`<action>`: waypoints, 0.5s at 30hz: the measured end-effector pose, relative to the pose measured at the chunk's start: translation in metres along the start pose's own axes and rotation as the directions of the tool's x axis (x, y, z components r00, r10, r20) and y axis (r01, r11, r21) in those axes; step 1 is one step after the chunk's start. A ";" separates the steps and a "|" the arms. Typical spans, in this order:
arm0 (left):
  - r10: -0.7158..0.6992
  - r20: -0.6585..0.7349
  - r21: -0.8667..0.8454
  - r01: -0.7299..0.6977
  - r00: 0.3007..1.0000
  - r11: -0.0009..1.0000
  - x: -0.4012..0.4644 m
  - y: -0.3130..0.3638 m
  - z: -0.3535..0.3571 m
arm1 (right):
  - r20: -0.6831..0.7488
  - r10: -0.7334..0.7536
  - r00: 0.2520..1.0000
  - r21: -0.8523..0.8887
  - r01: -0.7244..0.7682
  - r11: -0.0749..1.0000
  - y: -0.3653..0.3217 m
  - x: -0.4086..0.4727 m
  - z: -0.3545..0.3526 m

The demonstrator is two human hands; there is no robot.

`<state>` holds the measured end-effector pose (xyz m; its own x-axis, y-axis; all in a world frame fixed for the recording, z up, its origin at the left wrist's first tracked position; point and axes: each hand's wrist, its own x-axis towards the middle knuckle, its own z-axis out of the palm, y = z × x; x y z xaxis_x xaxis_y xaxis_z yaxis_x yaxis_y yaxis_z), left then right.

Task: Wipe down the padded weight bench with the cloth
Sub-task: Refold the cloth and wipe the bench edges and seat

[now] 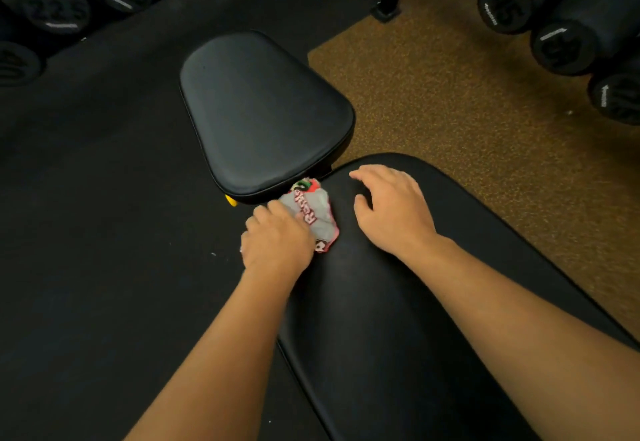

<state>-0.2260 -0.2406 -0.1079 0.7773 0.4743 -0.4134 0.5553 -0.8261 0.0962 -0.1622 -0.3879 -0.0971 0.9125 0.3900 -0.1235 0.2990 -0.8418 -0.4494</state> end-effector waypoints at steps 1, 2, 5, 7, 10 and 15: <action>-0.038 0.050 -0.047 0.040 0.998 0.998 0.006 -0.002 -0.003 | 0.064 0.007 0.998 -0.057 -0.004 0.998 0.000 0.001 -0.001; -0.070 0.103 -0.111 0.081 0.992 0.991 0.013 -0.002 -0.006 | 0.117 0.017 0.993 -0.109 -0.004 0.994 0.000 0.002 0.000; -0.118 0.242 -0.343 0.198 0.963 0.918 0.034 0.008 -0.015 | 0.182 0.033 0.983 -0.204 0.005 0.979 -0.002 0.005 0.001; -0.083 0.271 -0.362 0.181 0.959 0.914 0.038 0.010 -0.012 | 0.184 0.031 0.982 -0.228 0.012 0.974 -0.004 0.008 0.001; -0.073 0.133 -0.321 0.113 0.988 0.940 0.023 -0.001 -0.004 | 0.185 0.035 0.982 -0.252 0.012 0.968 -0.007 0.010 -0.001; -0.237 0.039 -0.441 0.229 0.971 0.868 -0.013 -0.024 0.011 | 0.220 0.065 0.973 -0.255 -0.007 0.967 -0.012 0.011 -0.004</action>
<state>-0.2526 -0.2307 -0.1146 0.6116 0.6442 -0.4594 0.7905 -0.4737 0.3882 -0.1543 -0.3754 -0.0893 0.8461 0.4072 -0.3439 0.3542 -0.9117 -0.2081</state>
